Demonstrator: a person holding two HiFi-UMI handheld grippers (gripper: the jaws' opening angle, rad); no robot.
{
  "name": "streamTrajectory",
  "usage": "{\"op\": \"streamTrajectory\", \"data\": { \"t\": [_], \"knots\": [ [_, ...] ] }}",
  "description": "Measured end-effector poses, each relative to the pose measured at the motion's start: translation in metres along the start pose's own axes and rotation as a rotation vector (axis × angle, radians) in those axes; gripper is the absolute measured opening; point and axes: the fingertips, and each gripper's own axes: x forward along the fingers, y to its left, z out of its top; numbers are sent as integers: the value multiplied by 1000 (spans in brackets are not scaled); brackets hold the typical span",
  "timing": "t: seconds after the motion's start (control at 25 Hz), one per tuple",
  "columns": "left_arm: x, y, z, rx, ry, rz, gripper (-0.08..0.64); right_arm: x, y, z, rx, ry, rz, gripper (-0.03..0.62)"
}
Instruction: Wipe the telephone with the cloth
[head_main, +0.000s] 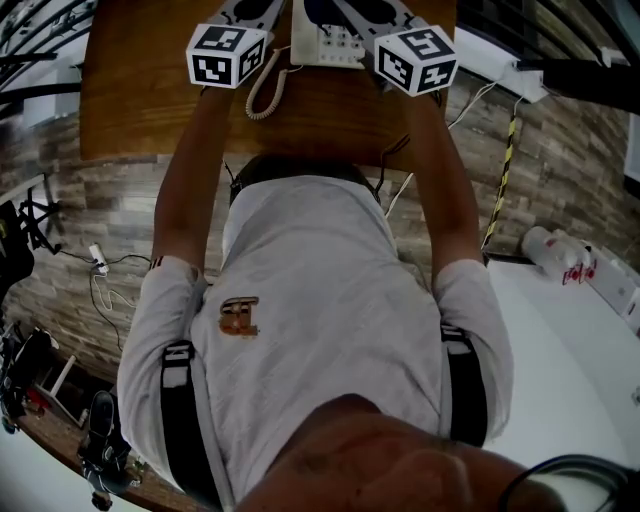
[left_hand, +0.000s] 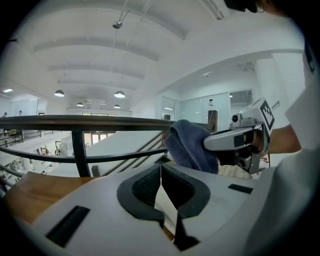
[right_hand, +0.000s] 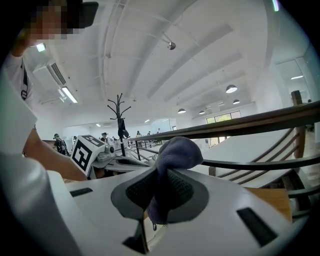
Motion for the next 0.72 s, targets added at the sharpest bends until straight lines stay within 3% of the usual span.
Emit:
{"op": "streamTrajectory", "data": {
  "t": [0.36,0.48,0.72],
  "knots": [
    [23,21,-38,-68,149,-21,23,29,-11,-22,10,119,29,60],
    [29,25,-53,-107,200,-44,85,37,-15,-30,23,164,40,60],
    [41,29,-80,-188,287,-82,107,52,-25,-54,110,253,76,60]
  ]
}}
